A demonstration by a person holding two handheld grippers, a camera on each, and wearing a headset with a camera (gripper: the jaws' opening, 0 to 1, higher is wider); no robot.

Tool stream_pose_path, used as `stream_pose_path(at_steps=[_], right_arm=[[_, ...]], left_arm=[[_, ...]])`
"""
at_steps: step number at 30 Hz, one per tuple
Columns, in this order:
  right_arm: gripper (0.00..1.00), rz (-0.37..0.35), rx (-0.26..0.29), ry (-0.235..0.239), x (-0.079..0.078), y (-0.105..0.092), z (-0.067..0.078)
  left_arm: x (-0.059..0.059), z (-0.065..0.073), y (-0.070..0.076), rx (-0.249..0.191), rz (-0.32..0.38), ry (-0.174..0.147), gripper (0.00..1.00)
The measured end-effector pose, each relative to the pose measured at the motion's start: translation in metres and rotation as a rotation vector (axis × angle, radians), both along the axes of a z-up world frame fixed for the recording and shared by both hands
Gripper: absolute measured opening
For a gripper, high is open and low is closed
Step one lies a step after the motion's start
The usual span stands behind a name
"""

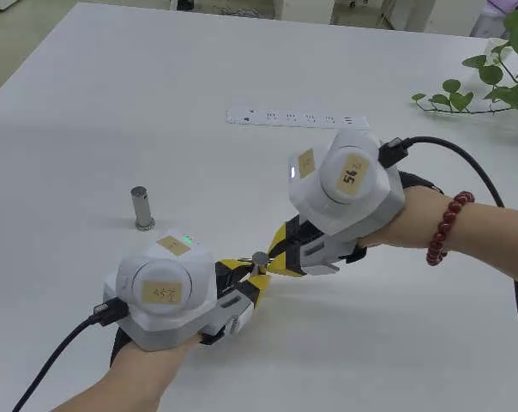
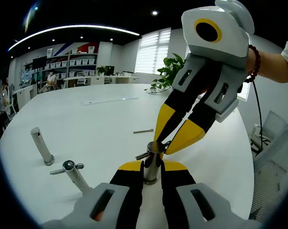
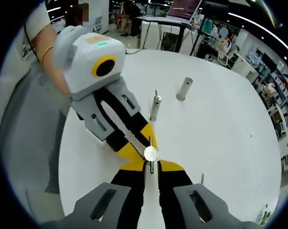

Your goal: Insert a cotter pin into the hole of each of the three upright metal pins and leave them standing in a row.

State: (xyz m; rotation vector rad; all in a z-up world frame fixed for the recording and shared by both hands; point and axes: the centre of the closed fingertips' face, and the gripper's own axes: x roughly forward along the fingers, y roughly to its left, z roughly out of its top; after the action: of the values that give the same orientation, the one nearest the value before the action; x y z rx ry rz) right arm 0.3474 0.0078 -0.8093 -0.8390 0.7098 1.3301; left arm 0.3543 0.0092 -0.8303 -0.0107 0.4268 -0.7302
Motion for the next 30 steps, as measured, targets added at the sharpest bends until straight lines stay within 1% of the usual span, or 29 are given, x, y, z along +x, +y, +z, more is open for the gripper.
stream_pose_path(at_steps=[1,4,8,16,22,30], right_arm=[[0.11,-0.003,0.002,0.000,0.000,-0.001,0.001],[0.11,0.009,-0.017,-0.017,-0.001,-0.004,0.001],[0.11,0.013,-0.031,-0.018,-0.003,-0.007,0.000],[0.08,0.014,-0.055,-0.042,-0.002,-0.013,-0.004],[0.05,0.006,-0.052,-0.057,0.001,-0.011,-0.004],[0.05,0.010,-0.040,-0.055,0.000,-0.005,-0.005]], left_arm=[[0.000,0.000,0.000,0.000,0.001,0.000,0.12],[0.000,0.000,0.000,0.000,0.006,0.001,0.12],[0.000,0.000,0.000,0.000,0.009,0.002,0.12],[0.000,0.000,0.000,-0.005,0.014,0.000,0.12],[0.000,0.000,0.000,-0.004,0.018,-0.003,0.12],[0.000,-0.001,0.000,-0.009,0.032,0.002,0.12]])
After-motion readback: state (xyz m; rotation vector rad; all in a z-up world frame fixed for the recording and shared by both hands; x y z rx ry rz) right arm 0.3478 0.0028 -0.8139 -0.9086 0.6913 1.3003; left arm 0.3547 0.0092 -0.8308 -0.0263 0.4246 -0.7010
